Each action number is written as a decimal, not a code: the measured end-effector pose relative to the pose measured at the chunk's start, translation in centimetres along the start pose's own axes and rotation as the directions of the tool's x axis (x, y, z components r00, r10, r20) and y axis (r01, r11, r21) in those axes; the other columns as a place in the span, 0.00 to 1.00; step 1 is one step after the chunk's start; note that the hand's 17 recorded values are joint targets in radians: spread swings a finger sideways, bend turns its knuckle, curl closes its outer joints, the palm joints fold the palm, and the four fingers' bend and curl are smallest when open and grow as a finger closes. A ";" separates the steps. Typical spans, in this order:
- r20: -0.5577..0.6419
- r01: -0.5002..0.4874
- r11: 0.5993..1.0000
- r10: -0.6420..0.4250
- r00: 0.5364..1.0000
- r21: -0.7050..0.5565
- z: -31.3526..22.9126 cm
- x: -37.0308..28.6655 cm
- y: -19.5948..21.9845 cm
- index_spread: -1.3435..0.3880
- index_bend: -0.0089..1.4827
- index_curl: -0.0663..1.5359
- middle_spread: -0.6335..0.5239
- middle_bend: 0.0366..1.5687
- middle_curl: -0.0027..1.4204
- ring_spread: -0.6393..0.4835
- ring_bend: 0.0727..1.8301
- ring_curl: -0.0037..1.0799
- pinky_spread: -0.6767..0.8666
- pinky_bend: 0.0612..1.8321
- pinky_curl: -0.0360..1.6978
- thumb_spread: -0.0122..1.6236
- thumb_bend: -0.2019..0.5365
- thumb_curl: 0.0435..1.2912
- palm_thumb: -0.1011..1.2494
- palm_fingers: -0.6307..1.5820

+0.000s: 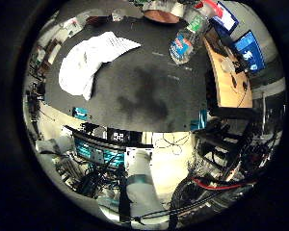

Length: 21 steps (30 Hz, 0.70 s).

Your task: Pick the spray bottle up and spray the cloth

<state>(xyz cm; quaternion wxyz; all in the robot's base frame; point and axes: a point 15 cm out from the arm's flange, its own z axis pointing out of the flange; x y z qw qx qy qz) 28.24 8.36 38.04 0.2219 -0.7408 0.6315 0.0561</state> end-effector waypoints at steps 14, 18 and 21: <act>-0.071 0.049 0.952 -0.029 0.997 0.304 -5.7 -0.2 -5.4 0.54 0.13 0.23 0.55 0.11 0.23 0.76 0.22 0.14 0.83 0.47 0.03 0.63 0.24 0.32 0.50 0.47; -0.112 0.002 0.925 0.044 0.993 0.379 -7.7 2.7 -6.4 0.55 0.13 0.24 0.55 0.10 0.23 0.77 0.22 0.14 0.83 0.48 0.03 0.62 0.23 0.32 0.49 0.46; -0.144 -0.028 0.903 0.098 0.985 0.429 -9.3 5.1 -6.7 0.56 0.13 0.24 0.57 0.10 0.22 0.78 0.21 0.14 0.83 0.49 0.03 0.62 0.23 0.32 0.48 0.44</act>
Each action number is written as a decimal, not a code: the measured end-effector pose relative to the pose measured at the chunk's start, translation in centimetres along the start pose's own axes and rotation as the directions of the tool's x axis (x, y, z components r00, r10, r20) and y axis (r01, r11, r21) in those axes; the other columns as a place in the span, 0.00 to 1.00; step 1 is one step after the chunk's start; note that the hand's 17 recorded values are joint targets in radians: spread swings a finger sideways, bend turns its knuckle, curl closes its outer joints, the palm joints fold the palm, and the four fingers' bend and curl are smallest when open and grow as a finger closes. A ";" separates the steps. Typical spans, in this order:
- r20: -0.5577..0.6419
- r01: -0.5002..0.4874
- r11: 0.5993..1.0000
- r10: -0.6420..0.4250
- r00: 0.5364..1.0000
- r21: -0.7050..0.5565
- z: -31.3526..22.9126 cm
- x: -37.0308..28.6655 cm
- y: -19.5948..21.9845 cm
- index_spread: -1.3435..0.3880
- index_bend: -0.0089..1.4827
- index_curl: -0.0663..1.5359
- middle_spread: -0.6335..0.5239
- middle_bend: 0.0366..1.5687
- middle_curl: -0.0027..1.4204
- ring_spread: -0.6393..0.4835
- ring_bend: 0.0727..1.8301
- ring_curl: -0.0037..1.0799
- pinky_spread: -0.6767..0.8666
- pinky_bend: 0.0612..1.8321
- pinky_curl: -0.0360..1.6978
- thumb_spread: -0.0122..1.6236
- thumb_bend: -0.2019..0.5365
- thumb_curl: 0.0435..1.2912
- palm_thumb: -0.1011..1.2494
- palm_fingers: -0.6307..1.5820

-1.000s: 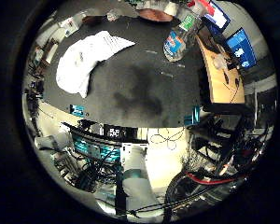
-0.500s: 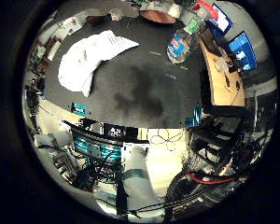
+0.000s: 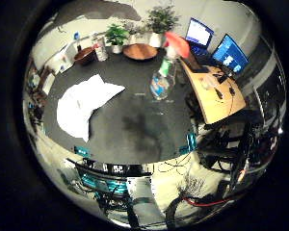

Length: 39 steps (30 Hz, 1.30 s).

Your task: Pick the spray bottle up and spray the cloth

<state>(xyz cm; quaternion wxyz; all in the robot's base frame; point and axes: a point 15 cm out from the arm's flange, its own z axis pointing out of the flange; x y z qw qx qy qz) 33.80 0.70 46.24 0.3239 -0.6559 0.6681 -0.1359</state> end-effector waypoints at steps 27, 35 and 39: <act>-0.111 -0.134 0.791 0.247 0.963 0.597 -7.1 10.3 -2.5 0.63 0.13 0.24 0.68 0.10 0.21 0.82 0.18 0.18 0.83 0.49 0.06 0.63 0.23 0.28 0.41 0.40; -0.004 -0.265 0.705 0.356 0.935 0.657 -4.7 13.2 -1.0 0.65 0.12 0.25 0.72 0.10 0.20 0.83 0.18 0.19 0.81 0.49 0.07 0.65 0.24 0.28 0.39 0.38; 0.050 -0.319 0.691 0.380 0.924 0.648 -2.1 14.4 0.5 0.67 0.12 0.25 0.73 0.10 0.20 0.84 0.19 0.19 0.80 0.49 0.07 0.66 0.24 0.27 0.39 0.37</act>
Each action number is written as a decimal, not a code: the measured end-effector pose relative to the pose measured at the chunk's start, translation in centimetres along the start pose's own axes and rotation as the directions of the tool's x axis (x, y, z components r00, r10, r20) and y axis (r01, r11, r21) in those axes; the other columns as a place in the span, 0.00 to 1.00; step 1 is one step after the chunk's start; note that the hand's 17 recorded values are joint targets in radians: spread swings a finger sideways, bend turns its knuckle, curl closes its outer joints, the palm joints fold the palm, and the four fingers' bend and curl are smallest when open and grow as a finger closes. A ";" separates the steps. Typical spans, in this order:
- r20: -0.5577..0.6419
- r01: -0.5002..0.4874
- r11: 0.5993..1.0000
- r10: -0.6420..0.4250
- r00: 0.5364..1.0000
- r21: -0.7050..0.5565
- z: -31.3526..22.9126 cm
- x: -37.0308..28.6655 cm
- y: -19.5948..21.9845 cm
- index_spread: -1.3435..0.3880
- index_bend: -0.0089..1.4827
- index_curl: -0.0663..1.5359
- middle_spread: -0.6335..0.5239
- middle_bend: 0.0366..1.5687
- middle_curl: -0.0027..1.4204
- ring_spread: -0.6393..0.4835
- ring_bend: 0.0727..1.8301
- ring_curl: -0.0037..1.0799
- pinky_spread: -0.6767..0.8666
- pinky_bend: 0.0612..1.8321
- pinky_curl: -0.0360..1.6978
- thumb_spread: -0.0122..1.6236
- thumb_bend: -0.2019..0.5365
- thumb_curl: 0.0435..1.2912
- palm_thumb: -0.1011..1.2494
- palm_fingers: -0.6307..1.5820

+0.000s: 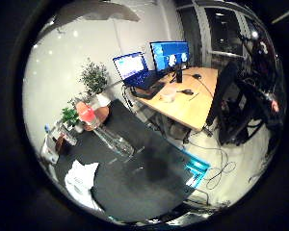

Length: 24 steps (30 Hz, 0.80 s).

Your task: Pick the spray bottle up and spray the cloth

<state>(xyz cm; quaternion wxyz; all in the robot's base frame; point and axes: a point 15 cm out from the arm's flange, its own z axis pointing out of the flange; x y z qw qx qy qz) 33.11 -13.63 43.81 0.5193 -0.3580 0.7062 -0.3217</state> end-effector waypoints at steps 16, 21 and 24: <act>-0.079 -0.144 0.971 0.131 0.988 -0.188 6.9 6.3 6.6 0.72 0.13 0.25 0.76 0.10 0.20 0.86 0.19 0.21 0.81 0.47 0.09 0.68 0.24 0.27 0.36 0.35; -0.051 -0.160 0.968 0.153 0.987 -0.194 8.4 5.4 4.7 0.72 0.13 0.24 0.76 0.10 0.20 0.86 0.19 0.21 0.81 0.47 0.10 0.68 0.24 0.26 0.36 0.35; -0.042 -0.169 0.968 0.164 0.986 -0.188 8.9 5.3 3.4 0.72 0.13 0.24 0.76 0.10 0.20 0.86 0.19 0.21 0.81 0.47 0.10 0.68 0.24 0.26 0.36 0.35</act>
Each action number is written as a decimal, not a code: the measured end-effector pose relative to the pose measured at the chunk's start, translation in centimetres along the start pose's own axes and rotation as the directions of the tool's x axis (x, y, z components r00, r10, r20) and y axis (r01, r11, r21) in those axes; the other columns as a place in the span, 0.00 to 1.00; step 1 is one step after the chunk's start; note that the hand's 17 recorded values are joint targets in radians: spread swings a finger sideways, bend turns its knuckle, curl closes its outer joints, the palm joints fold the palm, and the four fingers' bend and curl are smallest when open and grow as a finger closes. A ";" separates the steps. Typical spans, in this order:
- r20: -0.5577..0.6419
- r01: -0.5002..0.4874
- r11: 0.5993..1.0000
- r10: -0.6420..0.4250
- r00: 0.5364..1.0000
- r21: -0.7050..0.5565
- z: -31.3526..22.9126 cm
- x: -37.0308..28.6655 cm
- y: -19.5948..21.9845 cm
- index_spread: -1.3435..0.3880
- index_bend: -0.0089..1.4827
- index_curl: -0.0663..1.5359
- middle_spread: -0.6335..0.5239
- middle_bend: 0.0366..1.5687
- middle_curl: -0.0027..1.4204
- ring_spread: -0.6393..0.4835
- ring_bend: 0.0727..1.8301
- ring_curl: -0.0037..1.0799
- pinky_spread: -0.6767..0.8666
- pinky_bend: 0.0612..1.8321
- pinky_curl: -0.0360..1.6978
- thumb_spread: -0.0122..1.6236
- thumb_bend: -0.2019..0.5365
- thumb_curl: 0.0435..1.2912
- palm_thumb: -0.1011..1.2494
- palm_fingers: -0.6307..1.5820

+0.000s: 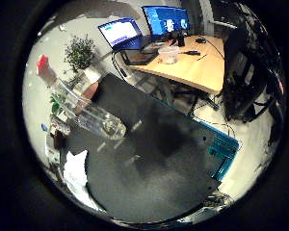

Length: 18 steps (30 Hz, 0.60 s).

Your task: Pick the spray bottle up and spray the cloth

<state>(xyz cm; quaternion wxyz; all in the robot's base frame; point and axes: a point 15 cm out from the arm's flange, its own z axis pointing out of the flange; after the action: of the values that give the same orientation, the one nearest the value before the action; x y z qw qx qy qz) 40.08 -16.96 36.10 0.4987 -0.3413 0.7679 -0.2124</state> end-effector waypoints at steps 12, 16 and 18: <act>0.187 -0.091 0.995 0.097 0.977 -0.042 2.0 -2.5 -1.6 0.72 0.12 0.24 0.75 0.10 0.21 0.85 0.18 0.22 0.80 0.45 0.11 0.68 0.24 0.27 0.36 0.35; 0.257 -0.100 0.993 0.111 0.960 -0.056 3.0 -3.2 -0.9 0.72 0.12 0.24 0.75 0.10 0.21 0.85 0.18 0.22 0.80 0.45 0.11 0.68 0.24 0.27 0.37 0.35; 0.274 -0.113 0.991 0.129 0.953 -0.074 3.6 -3.1 -0.3 0.72 0.12 0.24 0.75 0.10 0.21 0.85 0.18 0.22 0.80 0.45 0.11 0.68 0.24 0.27 0.37 0.35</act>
<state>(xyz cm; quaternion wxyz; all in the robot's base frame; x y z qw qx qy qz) 44.30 -14.80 36.75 0.6039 -0.3339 0.7154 -0.1093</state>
